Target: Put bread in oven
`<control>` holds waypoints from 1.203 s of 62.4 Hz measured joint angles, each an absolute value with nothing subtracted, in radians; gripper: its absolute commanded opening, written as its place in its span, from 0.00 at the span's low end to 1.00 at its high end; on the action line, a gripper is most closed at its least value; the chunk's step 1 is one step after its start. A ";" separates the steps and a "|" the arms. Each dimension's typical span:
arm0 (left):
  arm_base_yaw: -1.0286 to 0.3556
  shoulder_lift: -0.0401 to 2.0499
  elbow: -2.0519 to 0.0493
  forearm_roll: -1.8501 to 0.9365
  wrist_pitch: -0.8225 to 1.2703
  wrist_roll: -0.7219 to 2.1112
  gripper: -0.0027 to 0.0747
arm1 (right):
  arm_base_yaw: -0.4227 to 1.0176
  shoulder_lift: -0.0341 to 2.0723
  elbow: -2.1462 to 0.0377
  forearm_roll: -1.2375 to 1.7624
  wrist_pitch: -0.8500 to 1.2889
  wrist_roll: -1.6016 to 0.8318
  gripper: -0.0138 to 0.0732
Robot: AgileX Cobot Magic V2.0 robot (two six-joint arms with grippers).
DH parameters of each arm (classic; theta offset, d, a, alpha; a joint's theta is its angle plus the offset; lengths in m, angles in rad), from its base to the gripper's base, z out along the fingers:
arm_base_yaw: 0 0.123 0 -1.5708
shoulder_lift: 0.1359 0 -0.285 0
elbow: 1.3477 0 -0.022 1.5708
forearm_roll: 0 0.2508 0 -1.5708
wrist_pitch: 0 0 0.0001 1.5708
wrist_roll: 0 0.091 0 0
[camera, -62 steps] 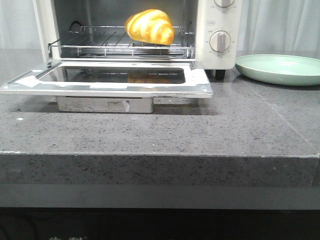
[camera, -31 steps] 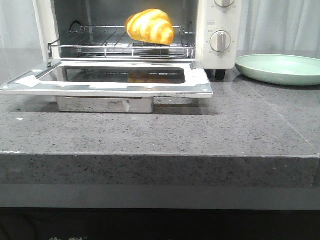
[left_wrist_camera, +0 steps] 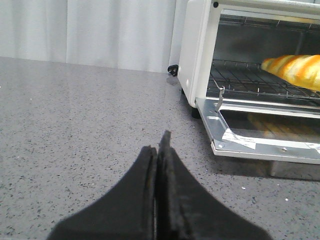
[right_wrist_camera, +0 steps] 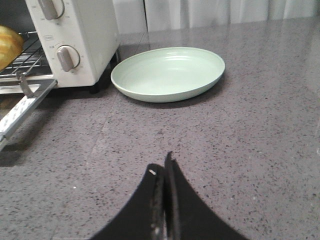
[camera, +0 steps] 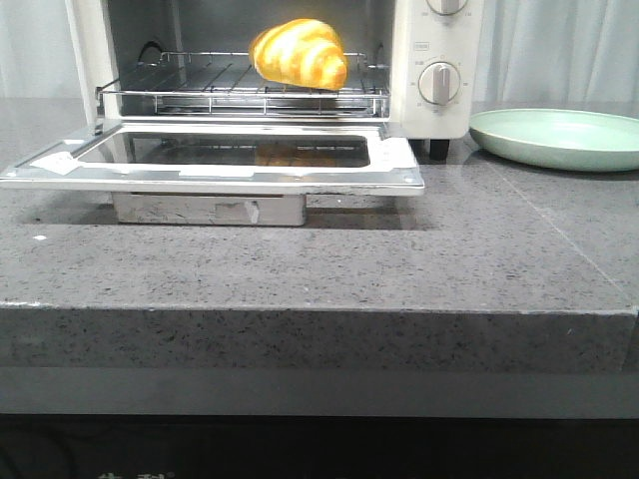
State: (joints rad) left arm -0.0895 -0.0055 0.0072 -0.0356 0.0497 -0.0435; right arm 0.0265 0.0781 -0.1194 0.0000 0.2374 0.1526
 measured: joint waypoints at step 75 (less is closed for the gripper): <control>-0.090 -0.006 0.007 -0.036 0.047 -0.043 0.01 | -0.026 -0.010 0.026 -0.007 0.048 0.088 0.08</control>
State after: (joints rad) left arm -0.0895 -0.0055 0.0072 -0.0356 0.0473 -0.0435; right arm -0.0263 -0.0095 0.0256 -0.0069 0.0478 0.0883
